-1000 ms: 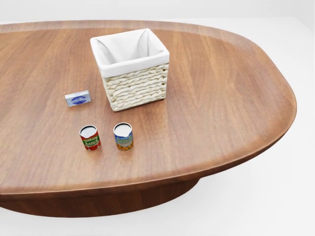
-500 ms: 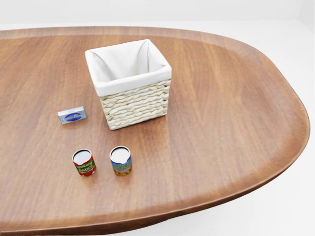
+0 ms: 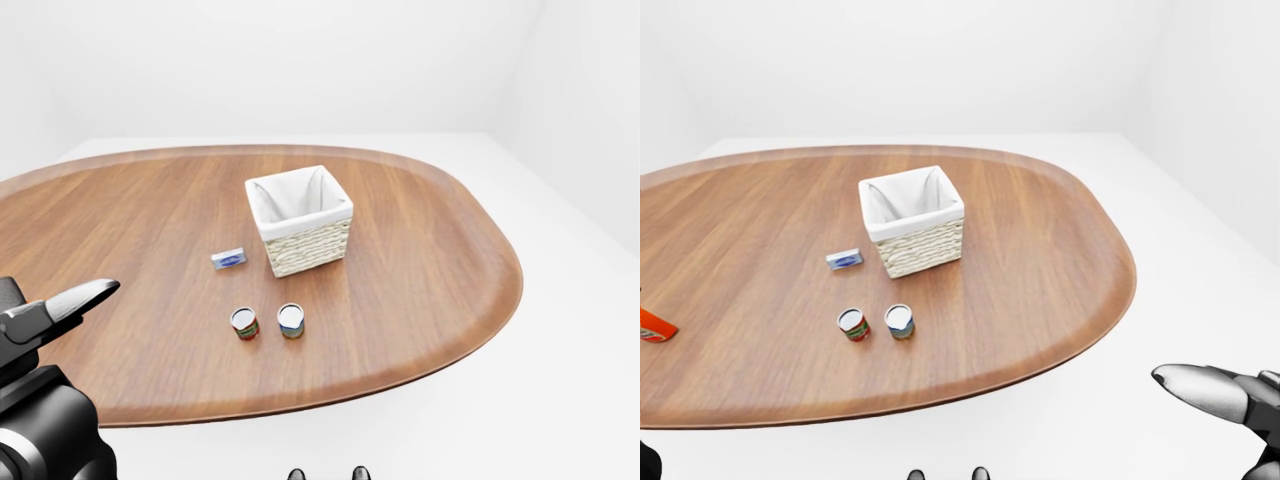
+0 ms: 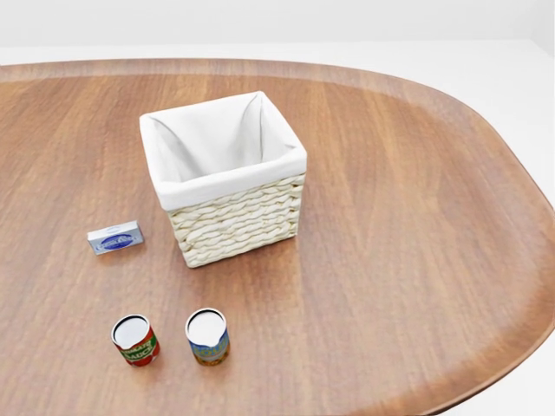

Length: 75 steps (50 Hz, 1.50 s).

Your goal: Pick up the tomato sauce, and put it in the basket.

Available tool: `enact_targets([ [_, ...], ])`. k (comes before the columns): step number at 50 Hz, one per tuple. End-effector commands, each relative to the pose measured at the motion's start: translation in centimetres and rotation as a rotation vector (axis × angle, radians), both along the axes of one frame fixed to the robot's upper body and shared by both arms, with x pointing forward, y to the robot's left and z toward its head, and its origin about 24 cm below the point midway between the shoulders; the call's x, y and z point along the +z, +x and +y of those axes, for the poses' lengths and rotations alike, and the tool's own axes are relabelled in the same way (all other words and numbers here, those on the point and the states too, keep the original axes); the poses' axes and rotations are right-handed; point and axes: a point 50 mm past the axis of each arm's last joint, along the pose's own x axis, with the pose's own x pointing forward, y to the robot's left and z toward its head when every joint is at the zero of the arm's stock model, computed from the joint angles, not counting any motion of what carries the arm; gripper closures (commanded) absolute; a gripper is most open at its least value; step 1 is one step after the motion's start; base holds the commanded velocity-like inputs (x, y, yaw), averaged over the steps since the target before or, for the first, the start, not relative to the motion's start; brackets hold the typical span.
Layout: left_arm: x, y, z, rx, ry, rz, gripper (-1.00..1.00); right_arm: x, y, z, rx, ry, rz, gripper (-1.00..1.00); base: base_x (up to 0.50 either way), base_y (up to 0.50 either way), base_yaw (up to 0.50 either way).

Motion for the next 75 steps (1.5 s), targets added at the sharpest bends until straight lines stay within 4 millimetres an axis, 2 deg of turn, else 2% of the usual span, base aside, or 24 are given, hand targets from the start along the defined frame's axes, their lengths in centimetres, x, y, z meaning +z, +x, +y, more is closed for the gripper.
enact_targets([
  [1,0.0,0.1,-0.1,-0.003,0.000,-0.002,-1.00,0.1,0.1,0.0,0.005,0.001,-0.001,-1.00,0.30,0.00,0.00],
  [25,-0.2,0.1,-0.3,-0.005,0.007,0.012,-1.00,-0.2,-0.1,0.0,-0.014,-0.001,-0.002,-1.00,0.30,0.00,0.00],
  [30,-1.1,1.4,-0.9,0.002,0.083,0.092,-1.00,-0.3,-0.2,-0.1,-0.014,0.012,-0.001,-1.00,0.05,0.00,0.00],
  [33,-1.4,2.1,-2.2,0.027,0.228,0.159,-1.00,-0.3,-0.2,-0.1,-0.011,0.013,-0.001,-1.00,0.00,0.00,0.00],
  [37,-3.1,3.6,-4.7,0.023,0.464,0.309,-1.00,-0.3,-0.2,-0.1,-0.012,0.012,0.001,-1.00,0.00,0.00,0.00],
  [40,-3.8,4.1,-5.1,0.073,0.548,0.372,-1.00,-0.3,-0.2,-0.1,-0.011,0.013,0.000,-1.00,0.00,0.00,0.00],
  [44,-6.9,5.4,-6.9,0.080,0.798,0.577,-1.00,-0.3,-0.1,-0.1,-0.011,0.012,0.001,-1.00,0.00,0.00,0.00],
  [46,-8.3,5.8,-7.2,0.086,0.857,0.661,-1.00,-0.3,-0.1,-0.1,-0.008,0.013,0.002,-1.00,0.00,0.00,0.00],
  [47,-10.1,6.3,-7.5,0.137,0.986,0.754,-1.00,-0.3,-0.1,-0.1,-0.009,0.013,0.002,-1.00,0.00,0.00,0.00],
  [49,-11.4,6.8,-7.3,0.222,1.045,0.823,-1.00,-0.3,-0.1,-0.1,-0.009,0.013,0.001,-1.00,0.00,0.00,0.00],
  [51,-13.2,6.9,-7.5,0.183,1.108,0.912,-1.00,-0.2,-0.1,-0.1,-0.010,0.014,-0.003,-1.00,0.00,0.00,0.00],
  [53,-14.1,6.7,-7.6,0.165,1.153,0.966,-1.00,-0.2,-0.1,-0.1,-0.009,0.014,-0.005,-1.00,0.00,0.00,0.00],
  [58,-15.4,6.5,-7.4,0.206,1.239,1.044,-1.00,-0.1,-0.1,-0.1,-0.008,0.013,-0.006,-1.00,0.00,0.00,0.00],
  [75,-17.7,5.6,-7.3,0.145,1.302,1.170,-1.00,-0.2,-0.2,-0.1,-0.019,0.003,-0.016,-1.00,0.00,0.00,0.00],
])
